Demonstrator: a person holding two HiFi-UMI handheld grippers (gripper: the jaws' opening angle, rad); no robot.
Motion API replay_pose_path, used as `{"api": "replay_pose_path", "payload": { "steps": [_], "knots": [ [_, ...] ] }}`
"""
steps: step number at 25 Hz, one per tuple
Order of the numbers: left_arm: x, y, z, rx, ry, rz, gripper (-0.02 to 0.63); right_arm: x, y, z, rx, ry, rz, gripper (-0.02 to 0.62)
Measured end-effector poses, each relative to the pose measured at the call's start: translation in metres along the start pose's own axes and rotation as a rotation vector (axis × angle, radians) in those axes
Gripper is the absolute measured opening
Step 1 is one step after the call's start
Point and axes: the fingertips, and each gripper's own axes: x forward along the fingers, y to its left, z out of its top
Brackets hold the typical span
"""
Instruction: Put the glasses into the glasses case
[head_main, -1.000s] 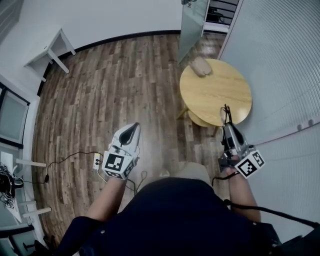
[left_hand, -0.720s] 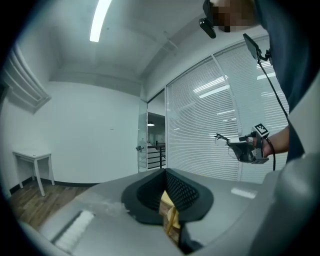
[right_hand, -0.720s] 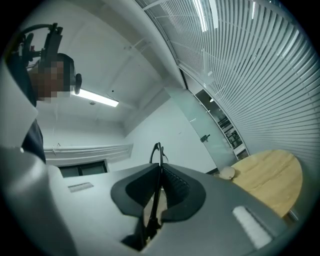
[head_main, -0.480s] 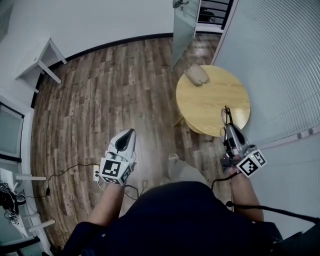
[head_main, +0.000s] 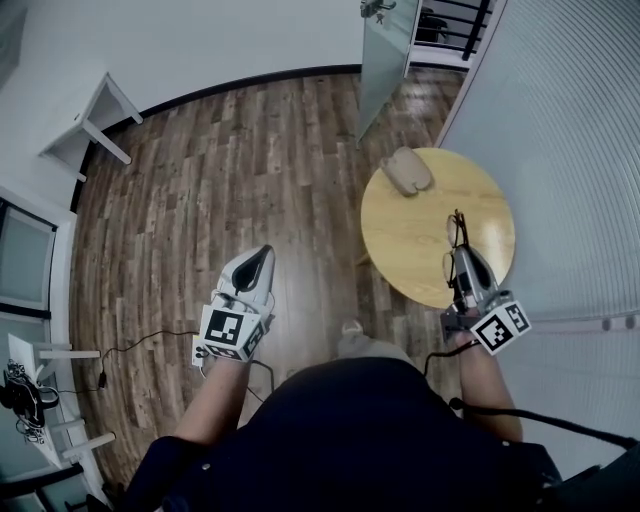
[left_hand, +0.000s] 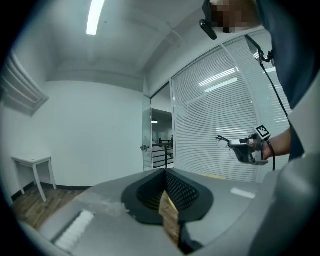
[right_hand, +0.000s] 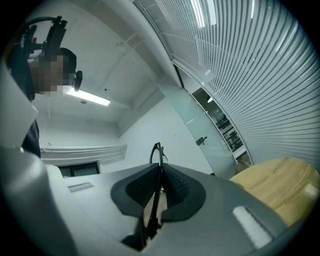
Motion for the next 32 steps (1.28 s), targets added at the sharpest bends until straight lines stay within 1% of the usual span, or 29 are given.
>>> {"api": "replay_pose_path", "payload": {
  "steps": [4,10,13,16,21,25,29,32],
  "knots": [
    [0.035,0.014,0.007,0.006,0.013,0.02,0.003,0.035,-0.024,0.011,0.002,-0.001,0.026,0.026],
    [0.076,0.027,0.016,0.02,0.017,0.056,0.003,0.069,-0.063,0.012,0.019,0.013,0.046,0.026],
    [0.09,0.033,0.013,0.019,0.02,0.074,0.003,0.087,-0.072,0.008,0.01,0.039,0.073,0.026],
    [0.105,0.037,0.006,0.01,0.038,0.075,0.003,0.101,-0.083,0.008,0.013,0.051,0.081,0.026],
    [0.119,0.055,0.005,0.021,0.043,0.057,0.003,0.115,-0.093,0.004,0.013,0.056,0.063,0.026],
    [0.138,0.077,-0.004,0.004,0.047,0.032,0.003,0.131,-0.094,0.001,-0.01,0.041,0.032,0.026],
    [0.167,0.097,0.009,0.014,0.01,-0.025,0.003,0.151,-0.092,0.003,-0.019,0.034,-0.001,0.026],
    [0.191,0.119,0.007,0.013,0.002,-0.063,0.003,0.169,-0.092,0.001,-0.031,0.034,-0.037,0.026]
  ]
}}
